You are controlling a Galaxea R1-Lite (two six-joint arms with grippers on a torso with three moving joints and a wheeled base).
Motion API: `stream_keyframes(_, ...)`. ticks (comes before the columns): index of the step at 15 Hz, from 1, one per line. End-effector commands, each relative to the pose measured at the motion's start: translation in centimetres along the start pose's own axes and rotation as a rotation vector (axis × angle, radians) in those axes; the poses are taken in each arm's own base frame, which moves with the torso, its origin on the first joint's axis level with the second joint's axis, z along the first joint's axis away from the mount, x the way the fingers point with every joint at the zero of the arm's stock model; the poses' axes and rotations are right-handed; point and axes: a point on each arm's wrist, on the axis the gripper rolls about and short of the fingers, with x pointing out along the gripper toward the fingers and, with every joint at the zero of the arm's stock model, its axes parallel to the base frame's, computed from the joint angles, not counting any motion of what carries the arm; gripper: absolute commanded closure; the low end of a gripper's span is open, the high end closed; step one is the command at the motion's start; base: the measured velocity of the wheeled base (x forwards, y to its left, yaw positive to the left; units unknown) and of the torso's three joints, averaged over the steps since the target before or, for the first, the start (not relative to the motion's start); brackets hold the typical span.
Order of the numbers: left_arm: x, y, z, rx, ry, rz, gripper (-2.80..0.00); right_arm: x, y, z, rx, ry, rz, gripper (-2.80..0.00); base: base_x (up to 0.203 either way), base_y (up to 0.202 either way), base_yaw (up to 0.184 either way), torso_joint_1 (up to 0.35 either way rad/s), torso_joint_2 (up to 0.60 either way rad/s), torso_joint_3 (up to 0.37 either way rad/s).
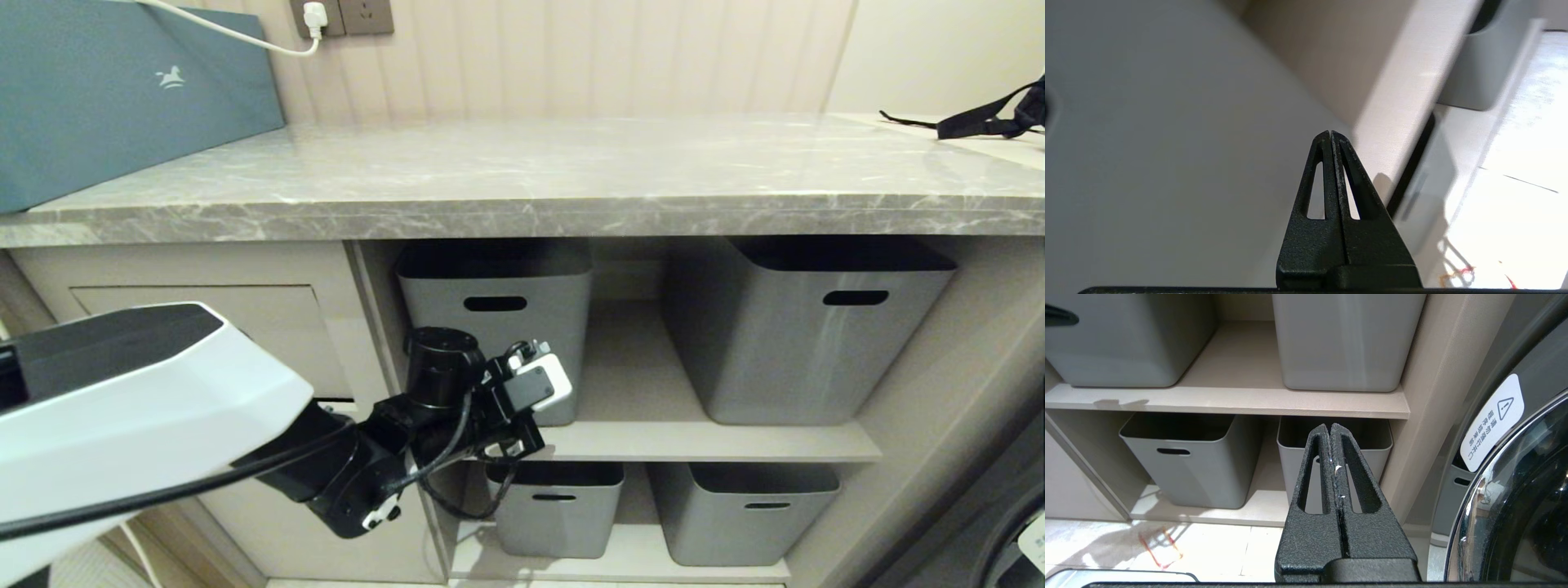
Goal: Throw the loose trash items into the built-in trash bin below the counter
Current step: Pick up the garbage
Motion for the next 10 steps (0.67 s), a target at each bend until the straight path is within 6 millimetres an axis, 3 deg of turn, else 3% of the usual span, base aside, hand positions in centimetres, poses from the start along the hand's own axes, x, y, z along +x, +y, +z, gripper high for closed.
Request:
stream_keyframes(1, -0.8, -0.5, -0.3, -0.001, 0.014, -0.016, 0.0, 0.0, 0.0, 0.0, -0.001, -0.002, 0.001, 0.0, 0.0, 0.0, 0.0, 0.0, 0.0, 0.0)
stream_keyframes(5, -5.0, -1.5, -0.6, -0.103, 0.124, -0.111, 0.0, 0.0, 0.0, 0.0, -0.001, -0.002, 0.001, 0.0, 0.0, 0.0, 0.0, 0.0, 0.0, 0.0)
stream_keyframes(8, -9.2, -0.9, 1.3, -0.335, 0.146, -0.111, 0.0, 0.0, 0.0, 0.0, -0.001, 0.0, 0.001, 0.0, 0.0, 0.0, 0.0, 0.0, 0.0, 0.0)
stream_keyframes(10, -12.2, -0.1, 2.3, -0.478, 0.148, -0.01, 0.0, 0.0, 0.0, 0.0, -0.001, -0.002, 0.001, 0.0, 0.0, 0.0, 0.0, 0.0, 0.0, 0.0)
